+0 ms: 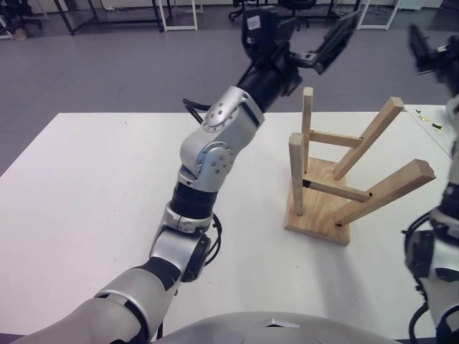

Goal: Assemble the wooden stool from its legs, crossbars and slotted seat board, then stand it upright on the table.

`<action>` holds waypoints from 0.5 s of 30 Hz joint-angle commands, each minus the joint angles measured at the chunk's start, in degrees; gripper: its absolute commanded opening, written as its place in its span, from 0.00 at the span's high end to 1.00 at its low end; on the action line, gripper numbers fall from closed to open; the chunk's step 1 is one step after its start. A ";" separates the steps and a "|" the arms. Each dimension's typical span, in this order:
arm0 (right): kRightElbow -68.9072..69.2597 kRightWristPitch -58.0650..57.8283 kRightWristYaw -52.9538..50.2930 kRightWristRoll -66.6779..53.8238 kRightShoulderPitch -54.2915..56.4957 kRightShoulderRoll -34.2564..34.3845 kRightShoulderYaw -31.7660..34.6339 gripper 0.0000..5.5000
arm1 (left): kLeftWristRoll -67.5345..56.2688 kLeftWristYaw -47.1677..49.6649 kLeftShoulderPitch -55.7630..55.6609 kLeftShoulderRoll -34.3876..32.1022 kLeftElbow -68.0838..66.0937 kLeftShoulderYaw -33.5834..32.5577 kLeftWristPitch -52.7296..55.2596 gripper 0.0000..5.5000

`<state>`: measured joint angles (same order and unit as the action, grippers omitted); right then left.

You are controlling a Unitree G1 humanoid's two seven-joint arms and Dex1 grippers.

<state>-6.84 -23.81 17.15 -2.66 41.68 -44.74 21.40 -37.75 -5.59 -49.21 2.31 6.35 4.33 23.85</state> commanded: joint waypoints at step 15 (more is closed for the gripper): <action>-15.77 8.10 25.02 6.69 -29.58 10.79 -28.76 0.34 | 4.01 3.21 7.91 -5.64 8.55 -8.63 4.46 0.02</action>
<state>-28.13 -11.69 38.47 4.12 17.88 -37.62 -2.02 -33.78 -2.35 -41.12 -3.34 14.83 -4.21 27.14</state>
